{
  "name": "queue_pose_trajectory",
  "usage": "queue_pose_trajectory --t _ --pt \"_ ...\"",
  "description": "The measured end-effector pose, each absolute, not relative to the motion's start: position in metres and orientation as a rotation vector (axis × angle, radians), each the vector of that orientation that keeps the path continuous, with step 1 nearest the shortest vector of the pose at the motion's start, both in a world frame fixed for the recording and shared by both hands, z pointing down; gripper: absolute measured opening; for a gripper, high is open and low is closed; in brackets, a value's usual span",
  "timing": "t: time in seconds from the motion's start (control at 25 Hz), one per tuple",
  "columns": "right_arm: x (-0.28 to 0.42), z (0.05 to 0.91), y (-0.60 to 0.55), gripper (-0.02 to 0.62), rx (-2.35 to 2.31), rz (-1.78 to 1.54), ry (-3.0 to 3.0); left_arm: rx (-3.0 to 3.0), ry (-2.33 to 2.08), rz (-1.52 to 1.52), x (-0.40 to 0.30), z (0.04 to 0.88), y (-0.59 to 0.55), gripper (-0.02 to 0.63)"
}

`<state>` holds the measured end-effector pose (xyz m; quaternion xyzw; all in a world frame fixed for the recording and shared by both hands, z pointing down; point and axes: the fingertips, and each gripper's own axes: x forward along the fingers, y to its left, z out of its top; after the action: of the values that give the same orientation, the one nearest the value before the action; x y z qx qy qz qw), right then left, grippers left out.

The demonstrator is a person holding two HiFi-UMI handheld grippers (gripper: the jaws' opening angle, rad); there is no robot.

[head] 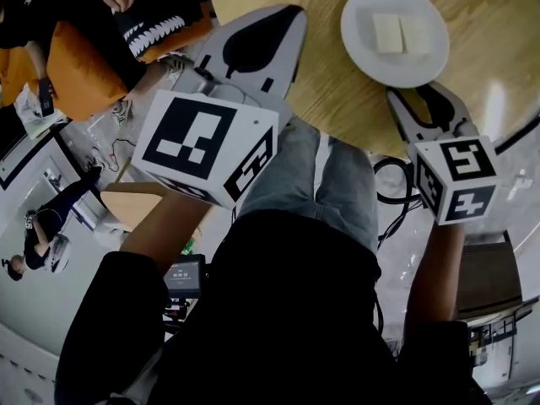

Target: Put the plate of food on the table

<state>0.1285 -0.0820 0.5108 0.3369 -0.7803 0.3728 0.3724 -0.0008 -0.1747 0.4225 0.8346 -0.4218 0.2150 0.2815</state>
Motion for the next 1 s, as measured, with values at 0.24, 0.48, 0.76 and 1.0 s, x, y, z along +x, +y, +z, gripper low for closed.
queue_pose_trajectory --t 0.24,0.48,0.76,1.0 --pt "0.124 0.516 -0.080 0.183 0.878 0.933 -2.010 2.221 -1.138 0.587 -0.005 0.428 -0.168 0.009" --pt "0.125 0.515 -0.081 0.152 0.887 0.860 -2.004 2.216 -1.131 0.588 -0.003 0.431 -0.163 0.009" --pt "0.136 0.524 -0.082 0.071 0.887 0.804 -1.941 2.213 -1.125 0.592 0.004 0.435 -0.162 0.009" --pt "0.132 0.522 -0.085 0.014 0.808 0.738 -1.874 2.214 -1.122 0.588 -0.001 0.431 -0.166 0.009"
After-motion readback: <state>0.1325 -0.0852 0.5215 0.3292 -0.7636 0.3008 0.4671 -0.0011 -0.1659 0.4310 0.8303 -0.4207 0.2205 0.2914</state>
